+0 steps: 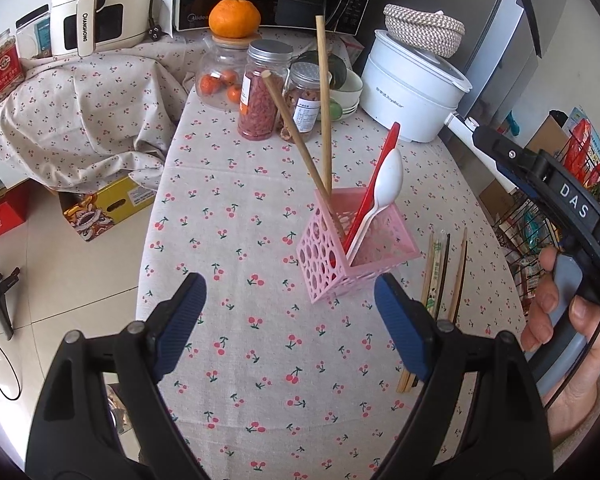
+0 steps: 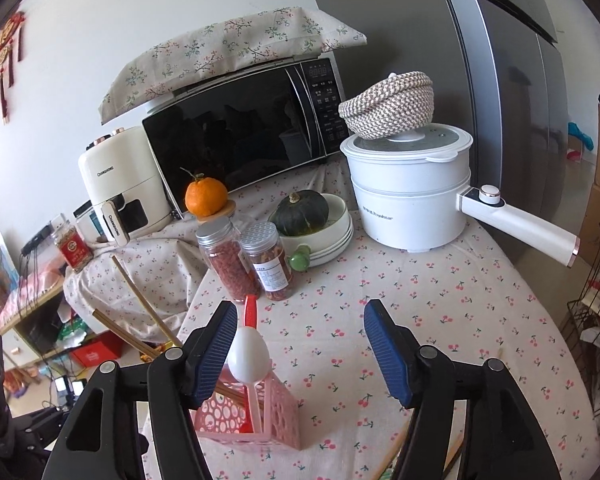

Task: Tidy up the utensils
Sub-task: 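Lower the white spoon into the pink basket and open the right gripper, then lower the left gripper and grasp a third wooden chopstick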

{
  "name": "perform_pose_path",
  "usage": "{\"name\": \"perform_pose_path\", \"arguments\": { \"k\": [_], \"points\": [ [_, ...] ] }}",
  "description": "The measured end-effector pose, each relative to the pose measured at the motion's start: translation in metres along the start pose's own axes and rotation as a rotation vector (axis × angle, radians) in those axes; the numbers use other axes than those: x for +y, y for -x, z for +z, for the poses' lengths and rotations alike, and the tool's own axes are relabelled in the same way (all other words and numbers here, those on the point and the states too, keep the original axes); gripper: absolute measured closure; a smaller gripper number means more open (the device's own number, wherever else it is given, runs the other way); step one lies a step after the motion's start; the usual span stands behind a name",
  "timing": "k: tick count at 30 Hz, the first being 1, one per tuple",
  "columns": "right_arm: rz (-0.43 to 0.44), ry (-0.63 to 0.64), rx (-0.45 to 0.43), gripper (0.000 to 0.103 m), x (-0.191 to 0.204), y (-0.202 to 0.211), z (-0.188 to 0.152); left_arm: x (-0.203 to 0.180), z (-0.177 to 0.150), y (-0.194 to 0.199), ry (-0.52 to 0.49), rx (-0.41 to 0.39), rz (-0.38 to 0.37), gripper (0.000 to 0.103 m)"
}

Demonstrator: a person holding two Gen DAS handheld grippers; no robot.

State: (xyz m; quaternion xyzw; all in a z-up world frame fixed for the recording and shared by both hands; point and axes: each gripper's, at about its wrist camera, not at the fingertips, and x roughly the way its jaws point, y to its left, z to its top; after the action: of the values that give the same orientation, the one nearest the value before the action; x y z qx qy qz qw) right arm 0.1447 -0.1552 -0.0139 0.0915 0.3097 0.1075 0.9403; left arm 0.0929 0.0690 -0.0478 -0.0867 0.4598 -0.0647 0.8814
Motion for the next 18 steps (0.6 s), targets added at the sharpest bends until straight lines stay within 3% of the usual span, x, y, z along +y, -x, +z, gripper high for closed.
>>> {"name": "perform_pose_path", "arguments": {
  "k": [6,14,18],
  "points": [
    [-0.060,-0.006,0.104,0.025,-0.031,0.008,-0.009,-0.012,-0.004,-0.001,-0.012,0.020,-0.019,0.016],
    [-0.165,-0.003,0.339,0.024,-0.070,0.003,-0.039,-0.046,-0.013,-0.008,-0.069,0.056,-0.040,0.016],
    [-0.178,-0.029,0.433,0.024,-0.092,0.007,-0.056,-0.065,-0.020,-0.014,-0.093,0.087,-0.062,0.016]
  ]
}}
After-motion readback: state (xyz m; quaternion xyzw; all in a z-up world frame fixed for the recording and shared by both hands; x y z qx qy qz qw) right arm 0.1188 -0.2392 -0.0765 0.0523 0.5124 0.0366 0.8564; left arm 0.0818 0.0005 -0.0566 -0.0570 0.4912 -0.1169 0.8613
